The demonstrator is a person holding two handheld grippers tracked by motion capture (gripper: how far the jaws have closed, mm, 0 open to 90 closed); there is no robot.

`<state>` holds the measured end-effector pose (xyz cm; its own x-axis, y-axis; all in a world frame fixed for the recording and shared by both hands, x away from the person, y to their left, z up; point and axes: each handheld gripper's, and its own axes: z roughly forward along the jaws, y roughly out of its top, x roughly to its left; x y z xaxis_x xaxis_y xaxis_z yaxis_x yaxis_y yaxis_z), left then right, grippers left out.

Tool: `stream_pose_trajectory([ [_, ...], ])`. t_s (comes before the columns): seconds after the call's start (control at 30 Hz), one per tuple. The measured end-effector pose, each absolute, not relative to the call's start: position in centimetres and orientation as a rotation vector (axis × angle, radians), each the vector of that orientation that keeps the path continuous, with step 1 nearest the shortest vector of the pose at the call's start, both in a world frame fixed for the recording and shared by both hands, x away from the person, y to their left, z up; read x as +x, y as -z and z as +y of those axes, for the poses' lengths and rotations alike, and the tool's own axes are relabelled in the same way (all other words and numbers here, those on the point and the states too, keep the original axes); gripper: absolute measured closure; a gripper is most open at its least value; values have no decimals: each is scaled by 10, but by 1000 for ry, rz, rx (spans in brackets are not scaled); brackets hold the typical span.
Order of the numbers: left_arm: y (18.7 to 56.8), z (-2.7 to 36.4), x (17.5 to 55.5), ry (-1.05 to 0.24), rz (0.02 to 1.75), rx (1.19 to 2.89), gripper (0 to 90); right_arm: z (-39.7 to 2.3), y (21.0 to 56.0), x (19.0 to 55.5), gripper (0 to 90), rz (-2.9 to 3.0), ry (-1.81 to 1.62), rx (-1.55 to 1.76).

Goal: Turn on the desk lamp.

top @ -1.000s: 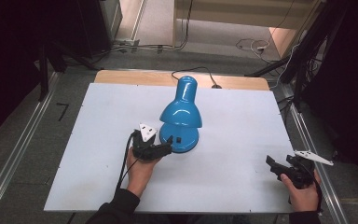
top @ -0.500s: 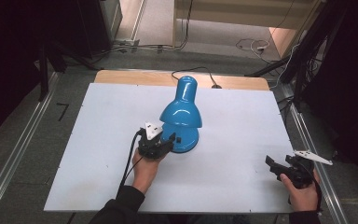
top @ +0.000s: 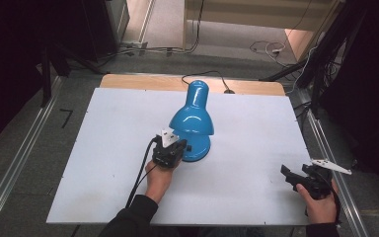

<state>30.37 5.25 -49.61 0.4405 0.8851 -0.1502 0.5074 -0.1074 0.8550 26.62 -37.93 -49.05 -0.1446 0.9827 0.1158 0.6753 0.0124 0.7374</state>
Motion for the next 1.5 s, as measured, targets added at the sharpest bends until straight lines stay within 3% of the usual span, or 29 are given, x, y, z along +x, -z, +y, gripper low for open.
stream_pose_trajectory([
  [1.5, 505, 39, 304, -472, 1204, 1769, 899, -379, 491, 266, 150, 1866, -945, 1692],
])
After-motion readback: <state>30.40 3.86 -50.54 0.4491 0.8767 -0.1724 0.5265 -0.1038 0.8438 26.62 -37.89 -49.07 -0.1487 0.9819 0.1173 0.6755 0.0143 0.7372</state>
